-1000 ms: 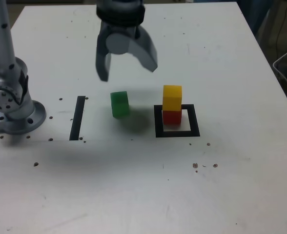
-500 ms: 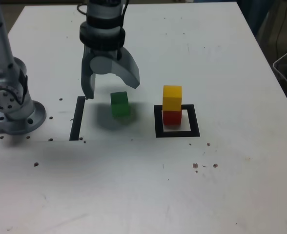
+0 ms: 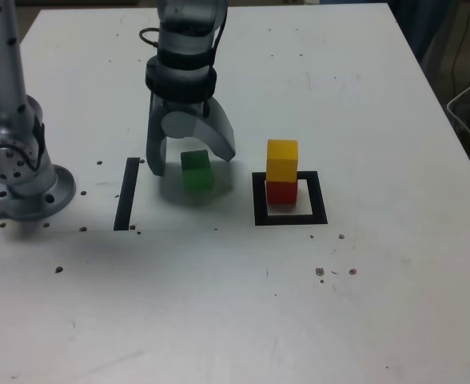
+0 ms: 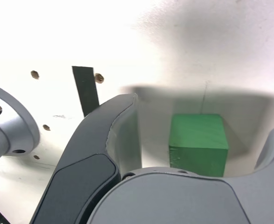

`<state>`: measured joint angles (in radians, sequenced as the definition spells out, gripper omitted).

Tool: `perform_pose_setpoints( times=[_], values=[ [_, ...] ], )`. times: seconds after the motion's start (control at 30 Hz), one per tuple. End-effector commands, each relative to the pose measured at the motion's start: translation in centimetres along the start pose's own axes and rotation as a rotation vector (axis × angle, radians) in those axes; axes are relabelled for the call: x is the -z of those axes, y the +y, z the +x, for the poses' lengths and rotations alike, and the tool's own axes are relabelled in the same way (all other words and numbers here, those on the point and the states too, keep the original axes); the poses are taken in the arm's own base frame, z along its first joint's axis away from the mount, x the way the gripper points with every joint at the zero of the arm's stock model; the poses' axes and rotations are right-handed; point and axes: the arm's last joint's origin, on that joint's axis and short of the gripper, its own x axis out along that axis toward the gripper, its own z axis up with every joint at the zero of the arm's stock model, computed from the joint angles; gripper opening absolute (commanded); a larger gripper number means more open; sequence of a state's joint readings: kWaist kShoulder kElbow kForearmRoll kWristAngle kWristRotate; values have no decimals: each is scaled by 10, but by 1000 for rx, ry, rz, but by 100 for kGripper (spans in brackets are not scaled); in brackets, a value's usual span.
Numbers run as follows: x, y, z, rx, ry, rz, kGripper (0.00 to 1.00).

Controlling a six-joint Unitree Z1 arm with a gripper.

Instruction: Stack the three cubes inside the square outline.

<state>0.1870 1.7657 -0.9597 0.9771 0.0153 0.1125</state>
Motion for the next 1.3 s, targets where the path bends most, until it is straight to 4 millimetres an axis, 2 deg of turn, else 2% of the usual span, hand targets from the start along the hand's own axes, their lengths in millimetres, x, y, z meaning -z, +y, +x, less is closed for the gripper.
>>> perform_pose_setpoints(
  times=[0.0,0.23,0.43,0.77,0.87,1.07,1.27],
  values=[
    [-3,0,0,5,-1,1,86],
    [-6,-1,2,33,-11,1,67],
    [-12,-1,6,54,-43,3,59],
    [-17,0,5,42,-81,25,35],
    [-16,0,3,40,-59,24,31],
    [-14,2,-12,15,2,35,29],
    [-10,3,-37,-2,5,63,16]
  ],
)
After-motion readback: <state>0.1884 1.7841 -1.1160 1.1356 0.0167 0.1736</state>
